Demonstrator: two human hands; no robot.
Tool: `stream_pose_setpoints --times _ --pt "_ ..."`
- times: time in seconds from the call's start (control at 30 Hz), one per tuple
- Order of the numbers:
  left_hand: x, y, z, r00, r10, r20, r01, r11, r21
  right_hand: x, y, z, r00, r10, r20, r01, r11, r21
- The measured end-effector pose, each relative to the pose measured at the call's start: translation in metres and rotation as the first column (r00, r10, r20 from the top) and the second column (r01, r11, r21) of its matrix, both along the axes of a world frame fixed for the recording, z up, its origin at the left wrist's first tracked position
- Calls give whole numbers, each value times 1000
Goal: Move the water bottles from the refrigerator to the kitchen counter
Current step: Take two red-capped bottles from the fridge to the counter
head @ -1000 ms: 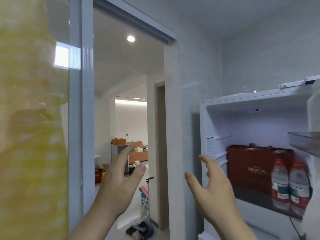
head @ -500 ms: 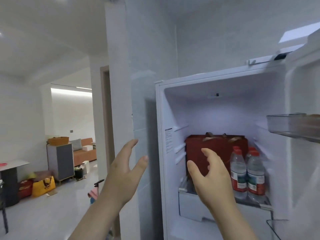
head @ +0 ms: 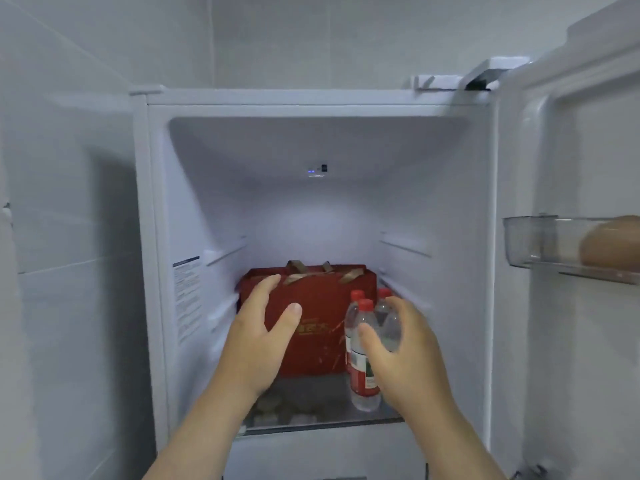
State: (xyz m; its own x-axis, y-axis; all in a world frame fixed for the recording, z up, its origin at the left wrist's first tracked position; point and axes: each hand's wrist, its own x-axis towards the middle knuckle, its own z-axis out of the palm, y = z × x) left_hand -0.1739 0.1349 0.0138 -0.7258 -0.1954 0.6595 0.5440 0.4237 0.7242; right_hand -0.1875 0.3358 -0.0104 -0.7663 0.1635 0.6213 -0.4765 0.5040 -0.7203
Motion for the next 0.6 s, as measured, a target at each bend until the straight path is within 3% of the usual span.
stream_pose_setpoints --times 0.33,0.6 --pt "-200 5 -54 949 -268 165 259 963 74 -101 -26 -17 967 -200 161 208 978 -35" --pt "-268 55 -92 889 -341 306 300 938 174 -158 -29 -34 915 -315 252 285 947 148"
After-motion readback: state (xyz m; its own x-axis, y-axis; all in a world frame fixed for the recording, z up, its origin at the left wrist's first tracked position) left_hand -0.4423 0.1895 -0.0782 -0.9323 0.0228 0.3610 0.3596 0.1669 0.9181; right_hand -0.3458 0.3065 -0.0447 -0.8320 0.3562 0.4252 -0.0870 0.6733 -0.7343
